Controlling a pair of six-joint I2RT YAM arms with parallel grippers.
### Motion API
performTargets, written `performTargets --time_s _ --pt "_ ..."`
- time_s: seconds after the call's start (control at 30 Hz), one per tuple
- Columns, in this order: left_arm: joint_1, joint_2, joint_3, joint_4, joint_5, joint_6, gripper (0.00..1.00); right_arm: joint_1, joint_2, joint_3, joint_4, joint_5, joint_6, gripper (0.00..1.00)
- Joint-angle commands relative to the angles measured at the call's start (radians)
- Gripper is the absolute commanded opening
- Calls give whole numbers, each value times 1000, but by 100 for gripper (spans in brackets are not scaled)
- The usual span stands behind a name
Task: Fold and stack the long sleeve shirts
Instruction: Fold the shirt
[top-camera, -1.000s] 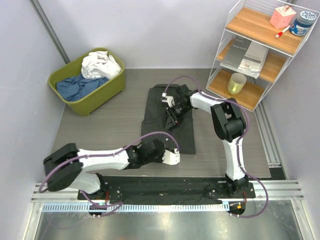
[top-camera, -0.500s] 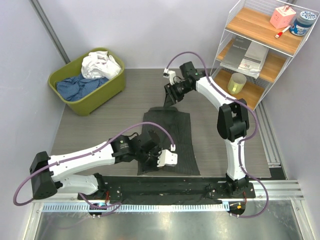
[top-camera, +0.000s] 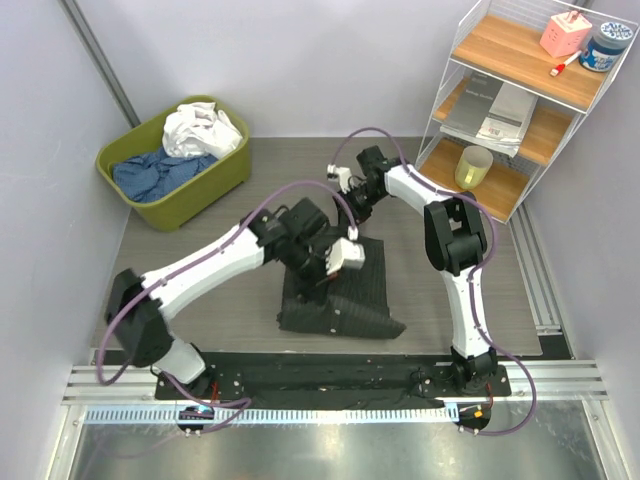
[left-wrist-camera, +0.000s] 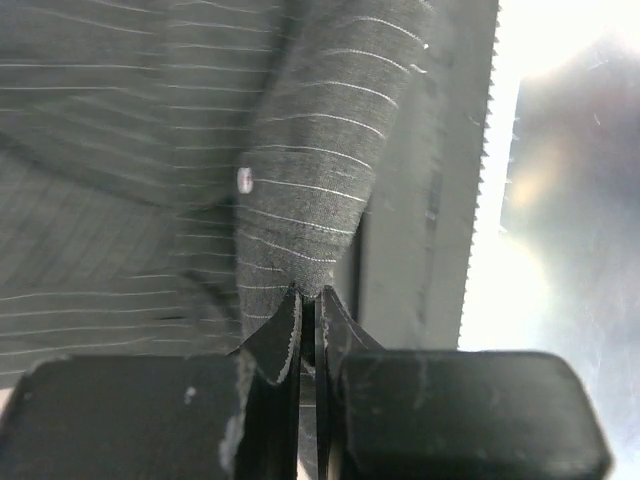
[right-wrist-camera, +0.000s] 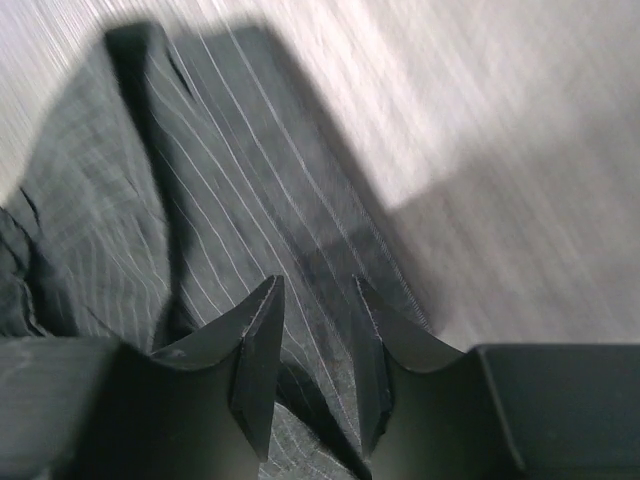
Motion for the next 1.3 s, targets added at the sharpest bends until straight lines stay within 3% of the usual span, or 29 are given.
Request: performTargets --time_s 0.0,0.33,0.53,0.6,0.73,0.8,0.87,1.03,1.17,1.27 --pt "131 150 197 -94 89 116 0 6 -8 -45 -2 -35 -60 36" --pt "302 501 470 -120 54 250 0 6 3 -69 -28 -103 -72 29" --pt "360 596 490 -21 32 250 2 6 29 -15 -82 -132 -89 29" --pt "376 604 476 19 23 233 9 6 35 0 -89 -129 -94 29" --pt "398 580 450 47 37 235 34 6 36 17 -114 -130 -103 30" --pt "403 554 414 42 50 241 40 6 35 30 -131 -139 -98 30" --pt "402 514 378 39 66 253 54 1 17 49 -134 -142 -88 32" --pt "399 497 280 148 37 129 68 -23 -13 91 -126 -133 -52 34" --pt "399 517 243 187 6 118 61 -25 -22 30 -114 -107 -62 35" --pt "397 515 208 119 38 185 44 -20 -5 -33 -95 -100 -68 34"
